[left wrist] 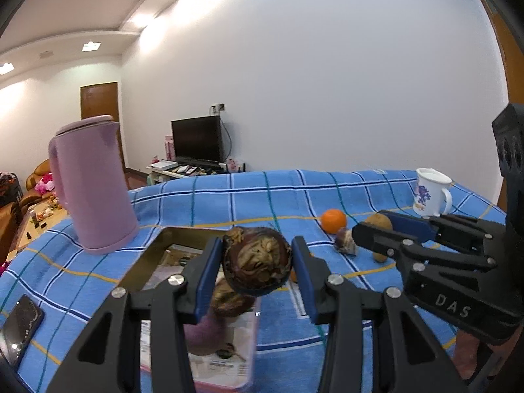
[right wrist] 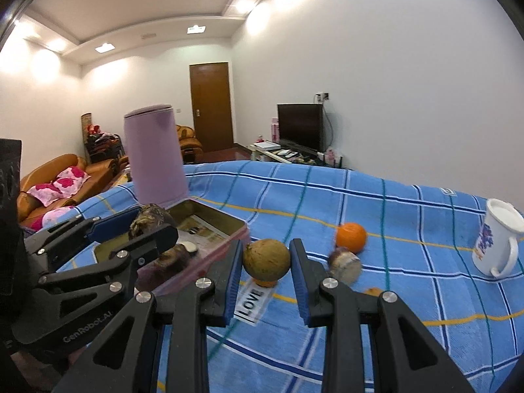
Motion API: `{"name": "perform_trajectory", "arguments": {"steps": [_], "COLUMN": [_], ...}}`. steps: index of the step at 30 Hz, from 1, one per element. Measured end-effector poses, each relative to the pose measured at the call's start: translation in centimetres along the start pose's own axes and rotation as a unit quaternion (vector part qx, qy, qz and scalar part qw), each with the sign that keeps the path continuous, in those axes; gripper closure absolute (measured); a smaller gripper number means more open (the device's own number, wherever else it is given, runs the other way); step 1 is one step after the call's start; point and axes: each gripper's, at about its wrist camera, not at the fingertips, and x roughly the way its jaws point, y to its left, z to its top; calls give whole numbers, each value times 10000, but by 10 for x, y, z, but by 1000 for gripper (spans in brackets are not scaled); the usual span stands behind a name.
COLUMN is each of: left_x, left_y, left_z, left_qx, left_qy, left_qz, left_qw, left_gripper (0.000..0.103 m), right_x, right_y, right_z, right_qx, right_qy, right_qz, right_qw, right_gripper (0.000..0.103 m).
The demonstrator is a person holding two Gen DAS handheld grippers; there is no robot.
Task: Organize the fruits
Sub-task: 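Carry the taro with the left tool over the tin while the right tool carries the brown fruit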
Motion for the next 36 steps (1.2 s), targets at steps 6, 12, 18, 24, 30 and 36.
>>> {"name": "perform_trajectory", "arguments": {"steps": [6,12,18,24,30,36], "left_x": [0,1,4,10,14,19], "left_y": [26,50,74,95,105,109], "left_z": [1,0,-1,-2,-5,-8], "left_qx": [-150,-303,-439,-558,-572,-583], "left_qy": [33,103,191,306,418,525], "left_qz": [259,446,663,814,914,930], "left_qw": [9995,9985,9967,9946,9933,9926], "left_gripper": [58,58,58,58,58,58], "right_x": [7,16,24,35,46,55], "right_y": [21,40,53,63,76,88], "right_z": [8,16,21,29,32,32], "right_qx": [-190,-353,-439,-478,-573,-631], "right_qy": [15,22,35,51,86,144], "right_qz": [151,276,379,534,651,744], "right_qw": [9997,9990,9983,9974,9962,9951], "right_gripper": [72,72,72,72,72,72]}}
